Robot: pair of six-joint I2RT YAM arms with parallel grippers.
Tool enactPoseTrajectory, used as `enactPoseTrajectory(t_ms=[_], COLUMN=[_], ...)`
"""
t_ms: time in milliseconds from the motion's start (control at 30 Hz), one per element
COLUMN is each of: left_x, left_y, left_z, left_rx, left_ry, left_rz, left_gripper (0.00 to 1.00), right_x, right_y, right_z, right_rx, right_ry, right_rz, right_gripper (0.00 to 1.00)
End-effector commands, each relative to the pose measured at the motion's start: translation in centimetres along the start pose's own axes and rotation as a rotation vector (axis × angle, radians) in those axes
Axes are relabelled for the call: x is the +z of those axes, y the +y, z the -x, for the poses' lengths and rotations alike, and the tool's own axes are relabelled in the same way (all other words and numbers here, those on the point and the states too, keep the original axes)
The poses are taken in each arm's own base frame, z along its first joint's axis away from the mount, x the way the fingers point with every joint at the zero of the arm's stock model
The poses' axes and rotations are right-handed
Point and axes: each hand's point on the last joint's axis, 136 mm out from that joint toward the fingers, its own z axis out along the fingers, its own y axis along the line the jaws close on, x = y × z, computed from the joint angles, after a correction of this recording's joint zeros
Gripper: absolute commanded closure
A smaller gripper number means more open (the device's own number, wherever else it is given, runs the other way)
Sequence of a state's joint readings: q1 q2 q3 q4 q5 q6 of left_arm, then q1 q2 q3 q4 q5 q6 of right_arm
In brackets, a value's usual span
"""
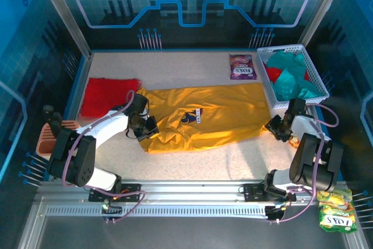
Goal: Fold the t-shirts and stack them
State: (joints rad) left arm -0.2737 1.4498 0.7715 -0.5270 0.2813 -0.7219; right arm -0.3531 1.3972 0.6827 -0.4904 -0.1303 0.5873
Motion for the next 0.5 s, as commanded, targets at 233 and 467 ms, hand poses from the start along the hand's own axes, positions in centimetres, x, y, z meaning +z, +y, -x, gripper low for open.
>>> enactPoseTrajectory(t_ms=[233,467], left_x=[-0.75,-0.67], left_y=[-0.27,-0.10], left_z=[-0.66,-0.62], left_rx=[0.034,0.035], left_ry=[0.009,0.008], left_rz=[-0.008,-0.001], left_gripper=[1.00,1.00], right_x=[1.10,0.98], right_y=[0.13,0.10], right_z=[0.85,1.14], right_rx=[0.025,0.020], right_ry=[0.004,-0.005], right_rz=[0.008,0.003], right_gripper=[0.73,0.81])
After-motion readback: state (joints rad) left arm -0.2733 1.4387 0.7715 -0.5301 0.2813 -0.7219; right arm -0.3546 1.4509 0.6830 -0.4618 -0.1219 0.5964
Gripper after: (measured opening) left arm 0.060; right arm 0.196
